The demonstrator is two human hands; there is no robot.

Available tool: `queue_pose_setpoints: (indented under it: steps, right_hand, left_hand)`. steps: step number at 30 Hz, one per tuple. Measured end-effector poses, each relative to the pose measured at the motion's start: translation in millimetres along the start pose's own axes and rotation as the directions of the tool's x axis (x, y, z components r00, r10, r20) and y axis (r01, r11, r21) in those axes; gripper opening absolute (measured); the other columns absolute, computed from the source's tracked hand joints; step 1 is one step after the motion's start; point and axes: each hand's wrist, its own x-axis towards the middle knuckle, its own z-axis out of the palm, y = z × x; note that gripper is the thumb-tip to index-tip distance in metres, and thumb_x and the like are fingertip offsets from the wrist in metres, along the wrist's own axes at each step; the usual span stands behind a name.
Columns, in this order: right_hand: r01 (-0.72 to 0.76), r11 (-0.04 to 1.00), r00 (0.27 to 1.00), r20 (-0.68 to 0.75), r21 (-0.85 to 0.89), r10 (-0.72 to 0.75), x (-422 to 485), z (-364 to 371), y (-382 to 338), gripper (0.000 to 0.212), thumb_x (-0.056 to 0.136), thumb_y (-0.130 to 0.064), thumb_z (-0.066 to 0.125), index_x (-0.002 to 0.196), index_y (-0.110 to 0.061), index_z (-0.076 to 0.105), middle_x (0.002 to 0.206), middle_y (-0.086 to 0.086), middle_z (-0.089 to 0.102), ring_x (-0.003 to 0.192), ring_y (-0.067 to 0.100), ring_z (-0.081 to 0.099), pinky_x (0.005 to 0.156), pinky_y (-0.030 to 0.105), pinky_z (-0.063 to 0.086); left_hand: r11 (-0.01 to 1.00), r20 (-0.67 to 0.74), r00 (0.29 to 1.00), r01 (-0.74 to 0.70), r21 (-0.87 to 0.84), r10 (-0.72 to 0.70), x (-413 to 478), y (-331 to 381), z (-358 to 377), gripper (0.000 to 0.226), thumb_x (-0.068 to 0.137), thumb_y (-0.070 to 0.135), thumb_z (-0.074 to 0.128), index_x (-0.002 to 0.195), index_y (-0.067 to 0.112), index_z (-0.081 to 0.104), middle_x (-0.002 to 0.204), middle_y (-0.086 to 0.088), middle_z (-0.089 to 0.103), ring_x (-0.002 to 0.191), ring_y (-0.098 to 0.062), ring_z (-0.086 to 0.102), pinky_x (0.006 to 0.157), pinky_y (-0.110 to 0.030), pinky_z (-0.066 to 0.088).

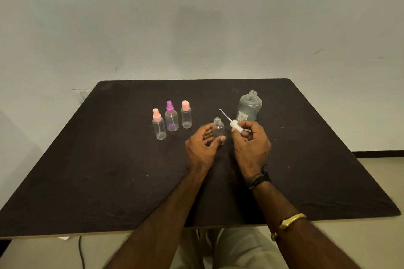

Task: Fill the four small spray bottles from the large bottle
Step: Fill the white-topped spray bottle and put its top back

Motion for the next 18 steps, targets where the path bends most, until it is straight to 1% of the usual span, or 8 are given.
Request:
queue_pose_setpoints:
  steps: [3,5,8,9,11,13,15,18]
  right_hand:
    - [-0.028,0.995,0.999,0.023,-0.100,0.031,2,0,8,0.019,0.083,-0.012,0.079,0.100,-0.014,0.071,0.102,0.001,0.069,0.077,0.000,0.066,0.065,0.006,0.052]
    - [-0.041,0.984,0.998,0.034,-0.171,0.047,2,0,13,0.017,0.081,-0.014,0.079,0.096,-0.017,0.071,0.097,0.000,0.070,0.075,0.002,0.066,0.067,0.007,0.051]
    - [-0.059,0.973,0.994,0.073,-0.222,0.077,2,0,17,0.016,0.082,-0.016,0.080,0.095,-0.017,0.070,0.090,-0.001,0.070,0.072,0.001,0.062,0.062,0.002,0.046]
    - [-0.065,0.969,0.993,0.085,-0.240,0.088,2,-1,18,0.016,0.083,-0.017,0.080,0.095,-0.017,0.070,0.088,-0.002,0.069,0.072,0.001,0.061,0.061,0.003,0.045]
    - [-0.079,0.958,0.989,0.100,-0.276,0.111,1,-3,18,0.015,0.084,-0.020,0.079,0.095,-0.019,0.069,0.083,-0.005,0.067,0.071,0.003,0.061,0.063,0.005,0.042]
    - [-0.081,0.942,0.985,0.116,-0.327,0.125,1,-5,17,0.014,0.085,-0.027,0.078,0.092,-0.021,0.068,0.080,-0.006,0.066,0.071,0.005,0.061,0.063,0.010,0.043]
    - [-0.070,0.918,0.981,0.141,-0.391,0.135,0,-7,16,0.015,0.086,-0.033,0.077,0.092,-0.023,0.068,0.080,-0.008,0.065,0.072,0.006,0.061,0.064,0.015,0.043]
    - [-0.069,0.881,0.970,0.176,-0.468,0.170,0,-7,14,0.015,0.087,-0.039,0.075,0.092,-0.027,0.067,0.080,-0.011,0.061,0.077,0.007,0.060,0.069,0.022,0.046]
  left_hand:
    - [1.000,0.011,1.000,0.003,-0.025,-0.003,0,-1,2,0.051,0.078,0.012,0.087,0.125,0.010,0.068,0.102,0.013,0.073,0.097,0.003,0.071,0.087,-0.016,0.056]
    - [1.000,0.021,1.000,0.006,-0.023,-0.005,0,-1,2,0.052,0.077,0.011,0.087,0.125,0.010,0.068,0.104,0.009,0.074,0.097,0.002,0.072,0.087,-0.018,0.057]
    - [1.000,0.043,0.999,0.004,-0.027,-0.003,0,-2,2,0.052,0.078,0.009,0.087,0.126,0.009,0.067,0.108,0.002,0.076,0.099,-0.001,0.073,0.088,-0.021,0.058]
    - [1.000,0.046,0.999,0.004,-0.026,-0.003,0,-2,2,0.052,0.078,0.008,0.087,0.125,0.009,0.068,0.108,0.001,0.076,0.098,-0.002,0.073,0.088,-0.021,0.058]
    - [1.000,0.051,0.999,0.009,-0.030,-0.007,0,-3,2,0.051,0.077,0.007,0.087,0.125,0.010,0.068,0.106,0.004,0.076,0.098,-0.001,0.073,0.088,-0.021,0.058]
    - [0.999,0.061,0.998,0.020,-0.030,-0.018,0,-2,2,0.051,0.078,0.007,0.086,0.125,0.011,0.068,0.105,0.005,0.075,0.098,0.000,0.072,0.087,-0.019,0.057]
    - [0.999,0.074,0.997,0.026,-0.024,-0.024,1,-2,1,0.052,0.078,0.009,0.086,0.126,0.010,0.067,0.109,0.002,0.075,0.099,0.001,0.072,0.087,-0.017,0.057]
    - [1.000,0.083,0.996,0.022,-0.015,-0.021,0,-2,1,0.054,0.078,0.010,0.087,0.127,0.008,0.066,0.112,-0.001,0.075,0.100,-0.001,0.072,0.088,-0.018,0.057]
